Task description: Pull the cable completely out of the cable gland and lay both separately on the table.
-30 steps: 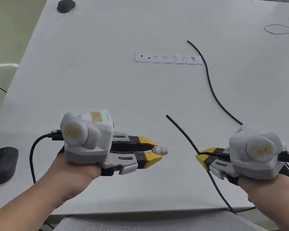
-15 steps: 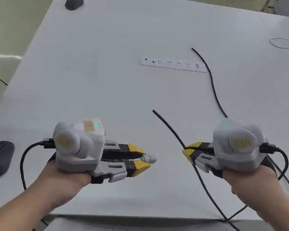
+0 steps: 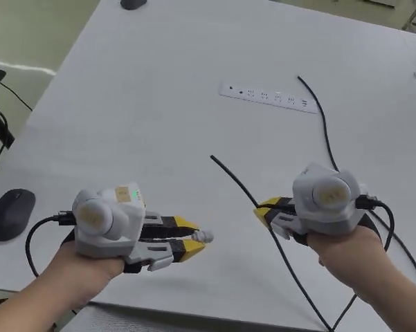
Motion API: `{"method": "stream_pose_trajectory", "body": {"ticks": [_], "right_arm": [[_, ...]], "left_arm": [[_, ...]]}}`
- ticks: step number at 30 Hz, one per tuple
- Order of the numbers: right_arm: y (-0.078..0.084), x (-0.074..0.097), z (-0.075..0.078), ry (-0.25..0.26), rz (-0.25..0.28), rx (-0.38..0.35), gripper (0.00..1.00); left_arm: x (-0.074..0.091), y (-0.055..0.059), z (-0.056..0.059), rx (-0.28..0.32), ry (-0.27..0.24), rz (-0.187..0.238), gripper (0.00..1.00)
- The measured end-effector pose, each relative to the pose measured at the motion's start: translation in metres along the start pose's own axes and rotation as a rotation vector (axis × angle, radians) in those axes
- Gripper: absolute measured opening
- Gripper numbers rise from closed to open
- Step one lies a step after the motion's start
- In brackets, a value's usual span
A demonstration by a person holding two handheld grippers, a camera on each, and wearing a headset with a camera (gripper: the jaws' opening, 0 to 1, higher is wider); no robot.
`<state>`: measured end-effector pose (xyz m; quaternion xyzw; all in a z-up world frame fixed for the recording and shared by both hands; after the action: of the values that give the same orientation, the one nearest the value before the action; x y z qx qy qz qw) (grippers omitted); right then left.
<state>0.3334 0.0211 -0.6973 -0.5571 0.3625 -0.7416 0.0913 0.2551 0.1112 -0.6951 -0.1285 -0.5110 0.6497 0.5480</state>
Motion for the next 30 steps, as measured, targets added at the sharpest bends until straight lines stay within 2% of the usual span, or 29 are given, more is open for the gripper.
{"method": "stream_pose_trajectory", "body": {"ticks": [3, 10, 13, 15, 23, 30], "right_arm": [[-0.003, -0.007, 0.001, -0.01, -0.003, 0.016, 0.0], [-0.01, -0.029, -0.002, -0.046, -0.022, 0.074, 0.0], [-0.012, -0.04, -0.003, -0.059, -0.029, 0.109, 0.0], [-0.013, -0.047, -0.003, -0.067, -0.031, 0.12, 0.0], [-0.018, -0.07, -0.002, -0.092, -0.036, 0.178, 0.0], [-0.022, -0.093, -0.012, -0.141, -0.04, 0.292, 0.0]], "left_arm": [[0.002, 0.005, -0.004, 0.014, -0.013, -0.005, 0.15], [0.004, 0.013, -0.009, 0.005, -0.034, 0.006, 0.15], [0.002, 0.017, -0.009, -0.017, -0.036, 0.008, 0.15], [0.001, 0.022, -0.011, -0.045, -0.046, -0.013, 0.15], [-0.004, 0.035, -0.02, -0.016, -0.055, -0.022, 0.15], [-0.01, 0.045, -0.027, -0.002, -0.049, -0.034, 0.15]]}}
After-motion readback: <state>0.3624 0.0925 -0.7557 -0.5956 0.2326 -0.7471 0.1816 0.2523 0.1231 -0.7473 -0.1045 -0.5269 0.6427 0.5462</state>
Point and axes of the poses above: the centre of the closed fingertips' face, and the gripper's own axes: x roughly backward along the fingers, z roughly to its right, y roughly out of its underside, the point moved 1 cm from there along x, roughly backward along the fingers, and after that the axes turned 10 degrees about x, right-handed, at the moved point
